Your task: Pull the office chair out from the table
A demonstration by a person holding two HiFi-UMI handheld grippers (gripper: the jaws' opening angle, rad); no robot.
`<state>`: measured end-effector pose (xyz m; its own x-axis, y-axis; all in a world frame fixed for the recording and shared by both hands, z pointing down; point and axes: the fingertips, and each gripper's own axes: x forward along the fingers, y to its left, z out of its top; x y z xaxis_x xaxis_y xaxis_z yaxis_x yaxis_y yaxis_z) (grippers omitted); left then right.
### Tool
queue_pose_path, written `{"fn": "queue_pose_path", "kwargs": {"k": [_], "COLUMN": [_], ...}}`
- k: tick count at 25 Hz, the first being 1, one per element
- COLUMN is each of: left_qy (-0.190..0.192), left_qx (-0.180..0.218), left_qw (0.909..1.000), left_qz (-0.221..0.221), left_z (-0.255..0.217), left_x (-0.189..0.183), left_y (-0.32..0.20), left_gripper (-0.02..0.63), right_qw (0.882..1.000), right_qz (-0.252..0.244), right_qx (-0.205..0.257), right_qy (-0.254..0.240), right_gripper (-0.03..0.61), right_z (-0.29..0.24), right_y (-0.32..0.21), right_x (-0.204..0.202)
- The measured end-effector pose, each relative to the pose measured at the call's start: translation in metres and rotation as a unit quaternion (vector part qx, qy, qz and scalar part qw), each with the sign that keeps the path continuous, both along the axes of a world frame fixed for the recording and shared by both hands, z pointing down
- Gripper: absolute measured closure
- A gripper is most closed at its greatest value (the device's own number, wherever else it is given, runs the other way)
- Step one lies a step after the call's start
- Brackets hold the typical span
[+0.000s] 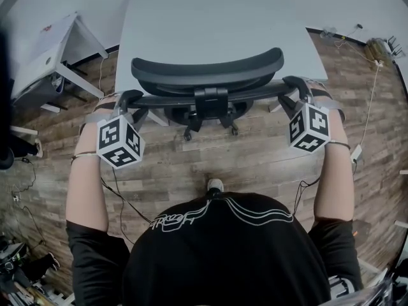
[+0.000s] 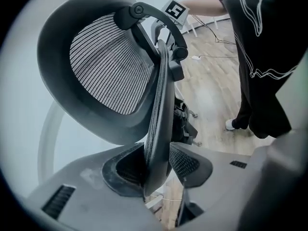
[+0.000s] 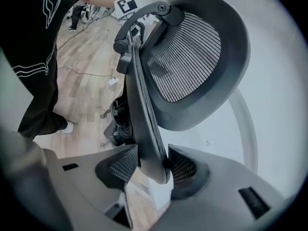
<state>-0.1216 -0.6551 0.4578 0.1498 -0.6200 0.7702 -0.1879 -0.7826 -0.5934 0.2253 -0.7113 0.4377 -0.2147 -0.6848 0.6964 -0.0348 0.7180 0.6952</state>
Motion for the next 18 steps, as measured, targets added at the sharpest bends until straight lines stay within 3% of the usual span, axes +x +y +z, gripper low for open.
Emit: {"fn": "queue_pose_path", "kwargs": {"k": [6, 12, 18], "left_qy": [0.0, -0.003, -0.004], "left_qx": [0.0, 0.011, 0.003], "left_qw": [1.0, 0.9999, 1.0], "left_qz": [-0.003, -0.002, -0.003], "left_z": [0.002, 0.005, 0.004], "left_x": [0.003, 0.015, 0.016], "left_y": [0.01, 0.061, 0.078], "left_gripper": [0.456, 0.453, 0.453], "right_qw": [1.0, 1.0, 0.999], "right_qz": [0.011, 0.018, 0.03], "right_qx": [-0.003, 0.017, 0.016], "right_qy": [0.006, -0.005, -0.016], "right_gripper": [0.36, 0.36, 0.359], "right_z": [0.002, 0.006, 0.003], "right_y": [0.014, 0.074, 0.089], "right_x": [0.004, 0.017, 0.018]}}
